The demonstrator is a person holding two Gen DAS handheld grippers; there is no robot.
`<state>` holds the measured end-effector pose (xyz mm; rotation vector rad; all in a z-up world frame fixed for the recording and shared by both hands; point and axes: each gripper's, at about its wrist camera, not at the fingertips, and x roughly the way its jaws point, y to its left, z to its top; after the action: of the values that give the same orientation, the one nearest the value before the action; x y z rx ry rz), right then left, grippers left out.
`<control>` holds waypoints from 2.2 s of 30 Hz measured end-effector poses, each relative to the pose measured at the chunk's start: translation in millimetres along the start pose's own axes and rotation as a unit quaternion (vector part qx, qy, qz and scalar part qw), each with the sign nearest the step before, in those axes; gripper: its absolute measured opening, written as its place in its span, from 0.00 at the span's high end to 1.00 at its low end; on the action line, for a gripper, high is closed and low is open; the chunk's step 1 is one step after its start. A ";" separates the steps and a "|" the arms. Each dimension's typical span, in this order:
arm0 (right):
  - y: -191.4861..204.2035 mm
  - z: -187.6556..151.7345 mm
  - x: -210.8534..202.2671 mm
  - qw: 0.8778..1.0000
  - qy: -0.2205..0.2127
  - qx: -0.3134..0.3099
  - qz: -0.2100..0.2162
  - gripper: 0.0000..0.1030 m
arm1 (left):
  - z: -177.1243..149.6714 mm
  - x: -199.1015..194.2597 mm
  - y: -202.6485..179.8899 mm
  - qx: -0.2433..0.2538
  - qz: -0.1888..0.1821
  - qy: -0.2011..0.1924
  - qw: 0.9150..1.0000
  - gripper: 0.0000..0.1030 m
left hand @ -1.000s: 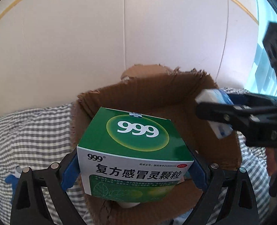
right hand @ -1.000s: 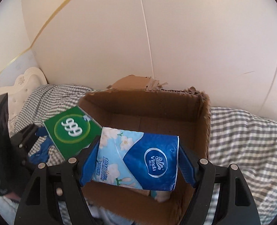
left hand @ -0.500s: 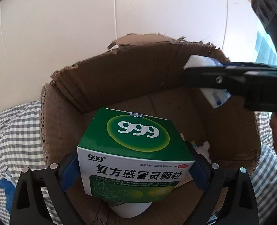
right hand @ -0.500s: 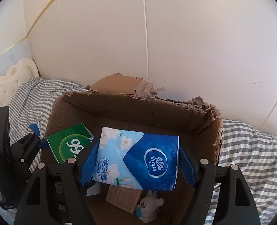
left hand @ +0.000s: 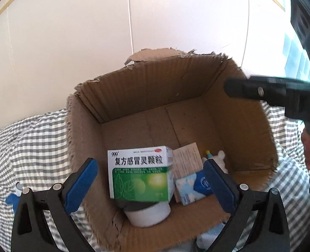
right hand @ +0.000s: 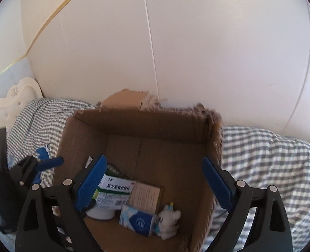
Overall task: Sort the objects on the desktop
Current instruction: 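Lower the green medicine box and tissue pack into the cardboard box and release, then grasp the black cup with the left gripper while the right gripper grasps the lace cloth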
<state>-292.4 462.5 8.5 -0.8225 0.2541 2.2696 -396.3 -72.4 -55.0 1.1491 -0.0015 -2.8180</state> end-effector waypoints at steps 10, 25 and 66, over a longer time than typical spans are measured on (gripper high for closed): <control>-10.5 -57.6 -57.8 0.999 0.031 0.011 -0.016 0.10 | -40.0 -57.1 -13.8 -0.007 -0.022 0.026 0.999 0.00; 29.6 -160.8 -77.5 0.988 0.142 -0.012 0.051 0.11 | -142.3 -48.2 -42.3 0.036 -0.025 0.153 0.987 0.00; 22.4 -187.9 -69.6 0.983 0.151 0.070 0.071 0.83 | -141.0 -28.9 -40.0 -0.024 -0.096 0.196 0.976 0.43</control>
<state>-177.3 333.8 -95.5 -1.1027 0.6231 2.2193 -281.0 -24.8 -137.3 1.7565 0.2172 -2.6714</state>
